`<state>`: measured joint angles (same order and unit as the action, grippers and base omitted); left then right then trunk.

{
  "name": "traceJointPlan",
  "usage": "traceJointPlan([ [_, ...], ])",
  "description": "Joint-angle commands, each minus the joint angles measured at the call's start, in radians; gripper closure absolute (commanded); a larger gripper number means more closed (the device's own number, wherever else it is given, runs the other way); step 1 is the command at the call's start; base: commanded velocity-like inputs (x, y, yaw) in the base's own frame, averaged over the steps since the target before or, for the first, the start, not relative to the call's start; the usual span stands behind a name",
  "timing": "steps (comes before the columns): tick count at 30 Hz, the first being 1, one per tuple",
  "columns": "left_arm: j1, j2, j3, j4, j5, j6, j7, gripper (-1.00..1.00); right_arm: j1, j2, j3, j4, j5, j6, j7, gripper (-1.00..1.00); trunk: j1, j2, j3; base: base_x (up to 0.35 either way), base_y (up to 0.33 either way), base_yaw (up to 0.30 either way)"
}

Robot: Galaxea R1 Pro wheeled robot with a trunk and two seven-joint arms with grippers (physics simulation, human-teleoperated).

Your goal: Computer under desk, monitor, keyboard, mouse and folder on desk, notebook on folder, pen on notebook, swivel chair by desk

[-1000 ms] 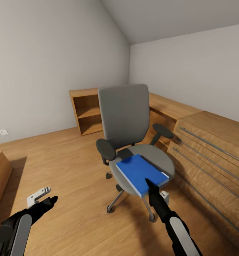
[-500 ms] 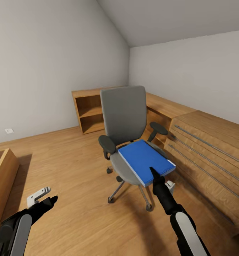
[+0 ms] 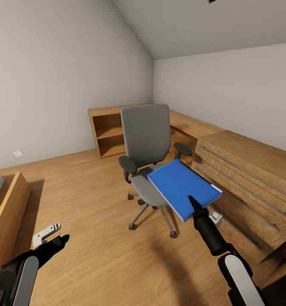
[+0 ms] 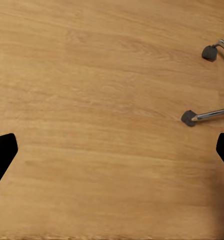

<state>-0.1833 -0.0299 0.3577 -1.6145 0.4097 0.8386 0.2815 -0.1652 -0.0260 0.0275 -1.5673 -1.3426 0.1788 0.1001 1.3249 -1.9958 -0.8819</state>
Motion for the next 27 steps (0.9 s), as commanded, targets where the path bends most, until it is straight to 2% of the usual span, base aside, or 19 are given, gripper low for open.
traceJointPlan([
  [1, -0.001, -0.001, 0.001, 0.0, 0.011, 0.004, 0.008, -1.0, 0.0, -0.001, 0.0, -0.001, -0.009, 0.002, 0.001, 1.0, -0.005, 0.007, 0.002, -0.268, -0.083, 0.0],
  [13, -0.001, -0.004, -0.002, 0.005, 0.01, 0.005, 0.009, -1.0, 0.002, 0.002, -0.003, -0.002, -0.01, -0.001, 0.011, 1.0, -0.051, 0.091, 0.04, -0.049, -0.016, 0.0],
  [15, -0.001, -0.005, -0.003, 0.005, 0.011, 0.005, 0.01, -1.0, 0.001, 0.003, -0.018, -0.002, -0.01, -0.047, 0.023, 1.0, -0.058, 0.105, 0.046, -0.22, -0.09, -0.199],
  [18, -0.001, -0.006, -0.006, 0.012, 0.011, 0.005, 0.01, -1.0, 0.001, 0.002, -0.027, -0.002, -0.01, -0.077, 0.023, 1.0, -0.07, 0.126, 0.056, -0.248, -0.122, -0.239],
  [21, -0.001, -0.008, -0.007, 0.062, 0.012, 0.005, 0.008, -1.0, 0.001, 0.002, -0.029, -0.002, -0.01, -0.084, 0.024, 1.0, -0.081, 0.147, 0.065, -0.1, -0.052, -0.257],
  [27, 0.014, -0.01, -0.009, 0.221, 0.004, -0.017, 0.008, -1.0, 0.002, 0.005, -0.028, -0.002, -0.008, -0.09, 0.026, 1.0, -0.104, 0.189, 0.084, -0.02, -0.01, -0.262],
])
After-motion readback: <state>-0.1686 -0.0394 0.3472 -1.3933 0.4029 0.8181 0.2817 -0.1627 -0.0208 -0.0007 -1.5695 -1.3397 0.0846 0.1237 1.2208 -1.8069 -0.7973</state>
